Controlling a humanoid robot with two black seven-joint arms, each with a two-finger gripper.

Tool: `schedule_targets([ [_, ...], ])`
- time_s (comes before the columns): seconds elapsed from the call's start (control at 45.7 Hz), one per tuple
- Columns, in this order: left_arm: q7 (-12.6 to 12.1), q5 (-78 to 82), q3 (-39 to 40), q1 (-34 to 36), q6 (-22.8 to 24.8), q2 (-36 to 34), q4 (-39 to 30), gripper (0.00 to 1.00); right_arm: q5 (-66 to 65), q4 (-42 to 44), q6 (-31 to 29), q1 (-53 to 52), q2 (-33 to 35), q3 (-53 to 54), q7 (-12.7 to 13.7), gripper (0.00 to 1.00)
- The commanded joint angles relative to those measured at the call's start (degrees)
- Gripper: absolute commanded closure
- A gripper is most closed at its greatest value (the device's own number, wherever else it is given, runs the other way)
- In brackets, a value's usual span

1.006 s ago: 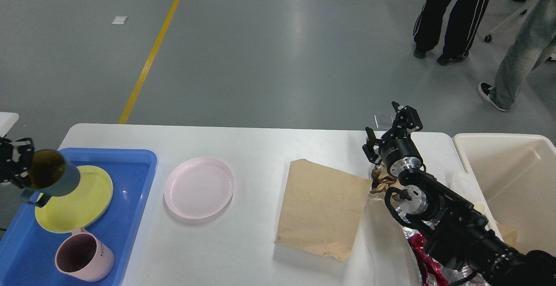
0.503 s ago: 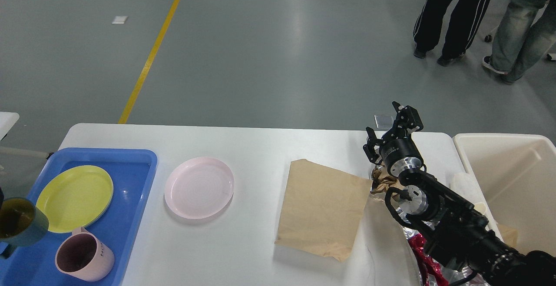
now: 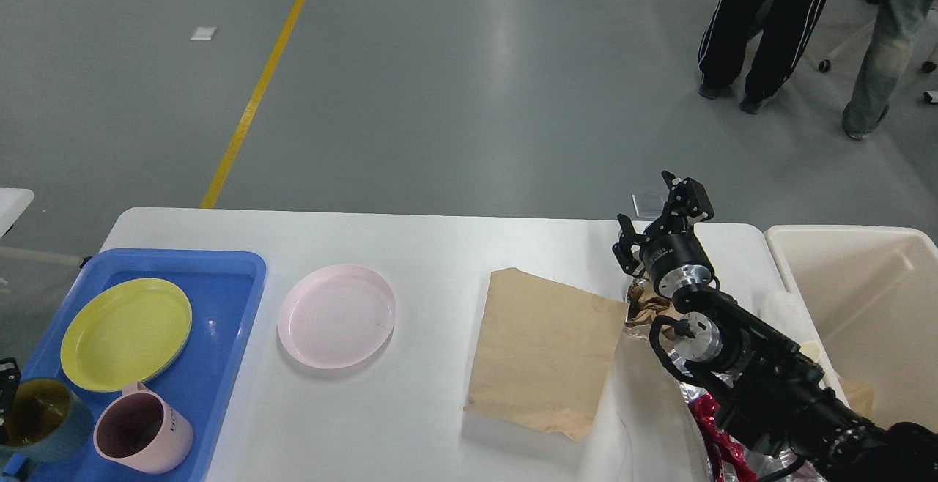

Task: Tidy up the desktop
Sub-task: 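Carry the green mug with the left gripper into the blue tray, then raise the left gripper and move it toward the pink plate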

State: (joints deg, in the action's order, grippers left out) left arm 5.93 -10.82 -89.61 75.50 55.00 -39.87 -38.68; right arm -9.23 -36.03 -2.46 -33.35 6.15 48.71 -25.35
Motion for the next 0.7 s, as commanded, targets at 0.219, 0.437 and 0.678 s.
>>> schedule_targets([
  [0.219,0.0,0.1,1.5,-1.5,0.0,1.0,1.5,0.75,0.0,0.0,0.0,0.0,0.0,0.0,0.0,0.0],
  [0.437,0.0,0.2,1.6,-1.4,0.0,1.4,1.4,0.62,0.0,0.0,0.0,0.0,0.0,0.0,0.0,0.0],
  [0.678,-0.3,0.3,0.3,1.2,0.0,1.9,1.4,0.31,0.0,0.0,0.0,0.0,0.0,0.0,0.0,0.0],
])
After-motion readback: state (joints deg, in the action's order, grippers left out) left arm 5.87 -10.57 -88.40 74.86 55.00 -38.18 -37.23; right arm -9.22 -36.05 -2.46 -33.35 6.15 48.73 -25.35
